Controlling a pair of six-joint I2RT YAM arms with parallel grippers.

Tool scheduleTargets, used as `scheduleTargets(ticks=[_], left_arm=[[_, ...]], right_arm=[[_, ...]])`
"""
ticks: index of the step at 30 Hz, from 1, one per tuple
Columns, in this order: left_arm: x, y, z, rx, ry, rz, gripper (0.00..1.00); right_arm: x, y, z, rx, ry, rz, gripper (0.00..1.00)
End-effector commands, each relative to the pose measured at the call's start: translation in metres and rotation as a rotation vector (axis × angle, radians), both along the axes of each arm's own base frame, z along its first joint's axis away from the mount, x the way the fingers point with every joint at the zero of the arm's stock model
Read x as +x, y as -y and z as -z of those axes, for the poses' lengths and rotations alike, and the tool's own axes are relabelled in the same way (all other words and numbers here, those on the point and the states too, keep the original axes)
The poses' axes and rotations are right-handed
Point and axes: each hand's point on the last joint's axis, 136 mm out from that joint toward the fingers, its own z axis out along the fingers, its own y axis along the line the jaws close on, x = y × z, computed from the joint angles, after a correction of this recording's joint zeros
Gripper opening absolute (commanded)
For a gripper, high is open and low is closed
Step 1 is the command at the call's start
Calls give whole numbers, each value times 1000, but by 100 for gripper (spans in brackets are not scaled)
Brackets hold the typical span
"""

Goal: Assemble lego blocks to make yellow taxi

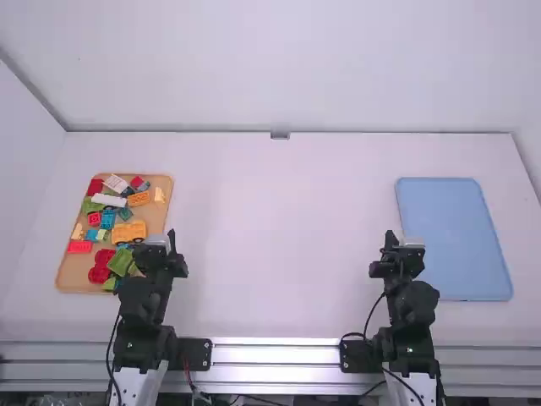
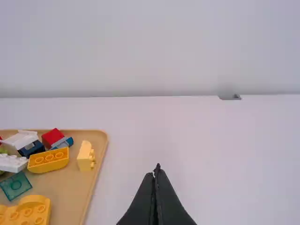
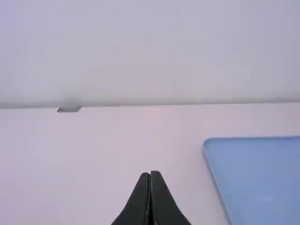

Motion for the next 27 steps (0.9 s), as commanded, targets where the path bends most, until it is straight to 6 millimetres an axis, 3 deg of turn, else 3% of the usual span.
scheduleTargets(ticks=[1,13,20,27], left_arm=[[0,0,0,0,0,0,0],[1,0,-7,-9,-10,0,6],[3,-3,-15,-26,-35,-25,15],[10,-11,-28,-71,-61,-79,27]], right_arm=[[0,0,0,-1,0,-1,0],[1,-9,-12,-25,-16,-51,6],[7,-24,-36,-60,-42,-132,15],[24,-54,-69,-104,-58,-288,27]])
